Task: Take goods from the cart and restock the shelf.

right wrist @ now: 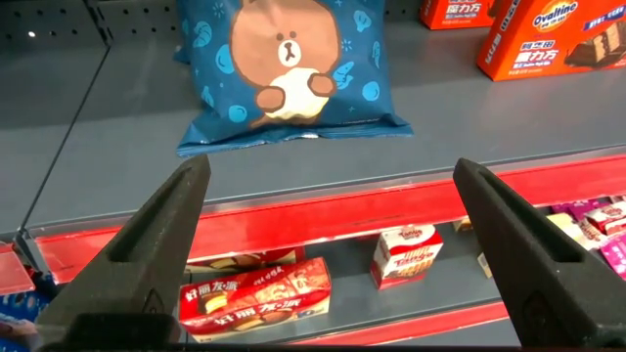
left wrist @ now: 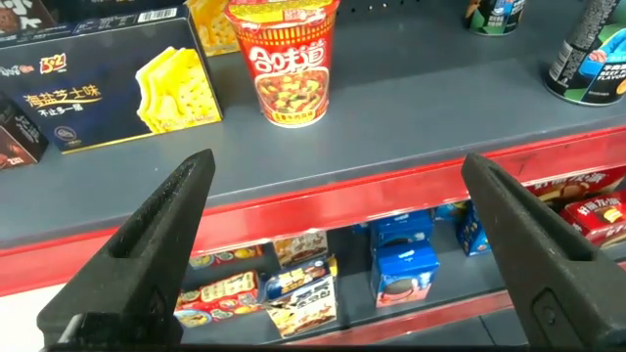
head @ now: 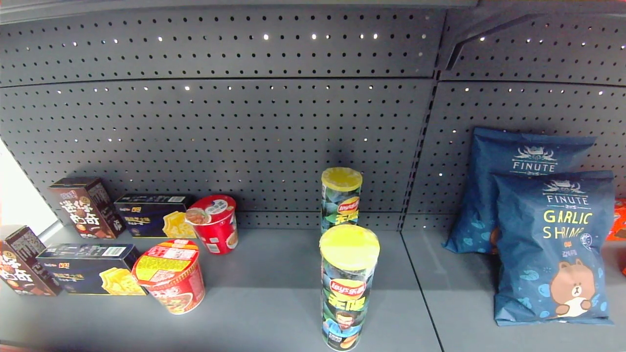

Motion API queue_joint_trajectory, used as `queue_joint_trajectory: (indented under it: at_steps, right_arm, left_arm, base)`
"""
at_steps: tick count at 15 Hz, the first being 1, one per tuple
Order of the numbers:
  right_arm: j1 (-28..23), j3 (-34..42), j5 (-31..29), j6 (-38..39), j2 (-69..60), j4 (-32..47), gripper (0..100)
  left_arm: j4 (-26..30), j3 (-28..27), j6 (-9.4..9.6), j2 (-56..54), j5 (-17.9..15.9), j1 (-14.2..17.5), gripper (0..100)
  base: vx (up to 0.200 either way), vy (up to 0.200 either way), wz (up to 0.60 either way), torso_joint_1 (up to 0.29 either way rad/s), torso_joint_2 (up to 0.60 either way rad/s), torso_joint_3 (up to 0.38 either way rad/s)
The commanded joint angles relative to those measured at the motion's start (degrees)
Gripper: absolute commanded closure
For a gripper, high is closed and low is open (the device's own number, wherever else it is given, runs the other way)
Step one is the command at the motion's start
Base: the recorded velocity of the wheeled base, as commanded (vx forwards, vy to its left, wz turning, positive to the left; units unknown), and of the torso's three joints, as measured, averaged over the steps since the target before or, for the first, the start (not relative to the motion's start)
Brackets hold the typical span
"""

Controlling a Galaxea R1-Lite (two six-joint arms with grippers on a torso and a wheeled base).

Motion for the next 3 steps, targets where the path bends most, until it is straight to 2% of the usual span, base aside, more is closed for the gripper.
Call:
queue_joint_trajectory:
  at_steps: [1, 3]
  right_arm:
    - [0.0, 0.0, 0.0, 0.0, 0.2, 0.0, 0]
    - [0.0, 0.0, 0.0, 0.0, 0.2, 0.0, 0]
  left_arm:
    - [0.0, 0.0, 0.02, 0.2, -0.1, 0.0, 0]
    - [0.0, 0.0, 0.02, 0.2, -0.2, 0.0, 0]
  base:
    - [0.000, 0.000, 0.00, 0.000, 0.00, 0.000]
    - [0.000, 0.000, 0.00, 0.000, 0.00, 0.000]
